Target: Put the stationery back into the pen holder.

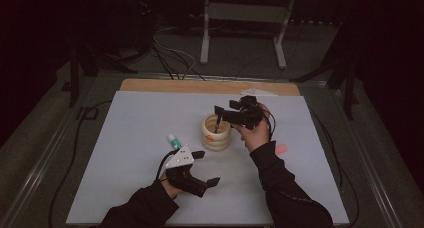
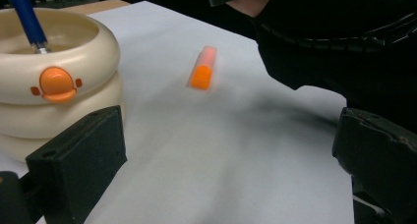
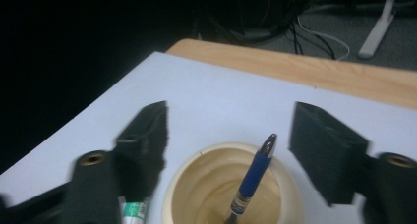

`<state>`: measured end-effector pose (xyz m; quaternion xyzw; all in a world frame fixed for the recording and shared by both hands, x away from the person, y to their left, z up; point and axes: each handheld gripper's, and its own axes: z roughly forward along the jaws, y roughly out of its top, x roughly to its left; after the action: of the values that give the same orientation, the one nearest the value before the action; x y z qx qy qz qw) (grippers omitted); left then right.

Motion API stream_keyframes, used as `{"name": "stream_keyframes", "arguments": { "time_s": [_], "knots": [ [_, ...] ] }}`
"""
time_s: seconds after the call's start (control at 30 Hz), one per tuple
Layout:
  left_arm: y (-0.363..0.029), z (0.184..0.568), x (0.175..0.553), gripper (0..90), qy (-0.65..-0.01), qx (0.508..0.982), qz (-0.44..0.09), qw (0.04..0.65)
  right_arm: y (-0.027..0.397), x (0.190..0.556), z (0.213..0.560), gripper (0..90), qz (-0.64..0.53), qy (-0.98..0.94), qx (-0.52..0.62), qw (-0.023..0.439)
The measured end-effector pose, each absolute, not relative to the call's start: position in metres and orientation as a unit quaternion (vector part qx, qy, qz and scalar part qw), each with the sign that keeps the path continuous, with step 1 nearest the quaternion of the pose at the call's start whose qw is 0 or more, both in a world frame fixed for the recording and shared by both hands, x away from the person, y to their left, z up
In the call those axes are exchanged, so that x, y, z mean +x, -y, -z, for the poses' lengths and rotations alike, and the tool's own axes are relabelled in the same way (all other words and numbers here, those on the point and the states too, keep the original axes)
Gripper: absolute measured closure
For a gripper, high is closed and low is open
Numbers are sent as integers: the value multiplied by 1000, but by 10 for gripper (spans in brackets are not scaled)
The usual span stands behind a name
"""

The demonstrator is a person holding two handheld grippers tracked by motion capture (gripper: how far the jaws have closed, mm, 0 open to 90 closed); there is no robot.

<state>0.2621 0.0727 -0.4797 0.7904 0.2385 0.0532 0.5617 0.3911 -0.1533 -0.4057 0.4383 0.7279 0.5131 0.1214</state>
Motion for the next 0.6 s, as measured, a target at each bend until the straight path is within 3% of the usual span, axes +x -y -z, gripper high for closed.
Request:
{"name": "stream_keyframes", "arguments": {
  "time_s": [0.1, 0.33, 0.6],
  "knots": [
    [-72, 477, 262, 2, -237, 790, -55, 563, 160, 385, 398, 132, -532, -726, 423, 108],
    [-66, 473, 264, 2, -230, 793, -47, 562, 172, 368, 384, 36, -562, -726, 386, 88],
    [-56, 465, 267, 2, -219, 796, -44, 563, 184, 353, 377, 25, -579, -719, 375, 80]
  ]
}}
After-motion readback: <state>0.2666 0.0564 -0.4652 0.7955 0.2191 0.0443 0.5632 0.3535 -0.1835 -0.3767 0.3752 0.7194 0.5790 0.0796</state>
